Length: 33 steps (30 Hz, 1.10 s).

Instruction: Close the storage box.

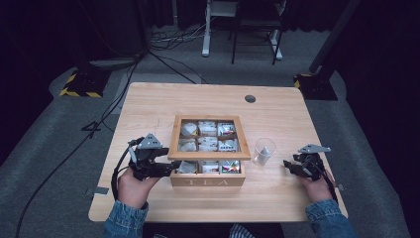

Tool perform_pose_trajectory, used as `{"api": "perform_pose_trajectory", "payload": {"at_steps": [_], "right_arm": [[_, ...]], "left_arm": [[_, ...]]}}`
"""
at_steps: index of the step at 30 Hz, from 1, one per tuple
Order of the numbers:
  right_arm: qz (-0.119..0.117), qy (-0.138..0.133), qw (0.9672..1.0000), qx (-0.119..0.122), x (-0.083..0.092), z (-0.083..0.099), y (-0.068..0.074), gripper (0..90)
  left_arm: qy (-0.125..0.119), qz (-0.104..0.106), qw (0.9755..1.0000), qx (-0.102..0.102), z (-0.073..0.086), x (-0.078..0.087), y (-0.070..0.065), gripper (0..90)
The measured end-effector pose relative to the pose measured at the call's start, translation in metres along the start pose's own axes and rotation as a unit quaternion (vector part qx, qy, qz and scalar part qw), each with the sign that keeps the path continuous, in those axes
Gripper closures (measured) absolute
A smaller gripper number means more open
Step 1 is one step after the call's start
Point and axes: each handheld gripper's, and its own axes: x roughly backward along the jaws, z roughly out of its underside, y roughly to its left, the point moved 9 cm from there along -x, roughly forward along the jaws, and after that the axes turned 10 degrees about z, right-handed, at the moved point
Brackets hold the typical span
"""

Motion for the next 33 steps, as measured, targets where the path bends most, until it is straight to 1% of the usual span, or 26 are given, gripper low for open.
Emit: {"api": "perform_pose_trajectory", "payload": {"at_steps": [3, 5, 8, 13, 17, 19, 22, 24, 25, 26, 28, 33], "right_arm": [[0.001, 0.0, 1.0, 0.0, 0.0, 0.0, 0.0, 47.7], [0.001, 0.001, 1.0, 0.001, 0.0, 0.0, 0.0, 47.7], [0.0, 0.002, 1.0, 0.002, -0.001, 0.0, 0.001, 47.7], [0.001, 0.005, 1.0, 0.003, -0.002, 0.002, 0.001, 47.7], [0.0, 0.005, 1.0, 0.003, -0.002, 0.002, 0.001, 47.6], [-0.002, 0.005, 1.0, 0.004, -0.002, 0.002, 0.002, 47.6], [-0.001, 0.005, 1.0, 0.005, -0.002, 0.002, 0.002, 47.6], [0.0, 0.004, 1.0, 0.006, -0.002, 0.002, 0.002, 47.6], [-0.001, 0.004, 1.0, 0.005, -0.002, 0.002, 0.002, 47.6], [-0.002, 0.005, 1.0, 0.005, -0.002, 0.002, 0.002, 47.5], [-0.002, 0.005, 1.0, 0.005, -0.002, 0.002, 0.002, 47.5], [-0.003, 0.004, 1.0, 0.004, -0.002, 0.002, 0.002, 47.5]], "left_arm": [[0.006, 0.002, 1.0, 0.0, 0.004, -0.002, 0.0, 36.0], [0.011, 0.007, 0.9999, 0.004, 0.006, -0.003, -0.001, 36.1], [0.021, 0.012, 0.9997, 0.002, 0.008, -0.007, -0.001, 36.0], [0.031, 0.013, 0.9994, 0.002, 0.011, -0.011, 0.0, 36.1], [0.044, 0.014, 0.9989, 0.002, 0.016, -0.013, -0.001, 36.0], [0.053, 0.011, 0.9985, 0.001, 0.017, -0.014, -0.001, 36.0], [0.056, 0.016, 0.9983, 0.005, 0.019, -0.015, -0.001, 36.1], [0.063, 0.016, 0.9979, 0.001, 0.02, -0.016, 0.0, 36.1], [0.064, 0.018, 0.9978, 0.005, 0.021, -0.017, -0.001, 36.0], [0.068, 0.019, 0.9975, 0.003, 0.021, -0.018, -0.001, 36.0], [0.075, 0.019, 0.997, 0.006, 0.023, -0.019, -0.001, 36.0], [0.091, 0.023, 0.9956, 0.006, 0.027, -0.023, 0.0, 36.0]]}}
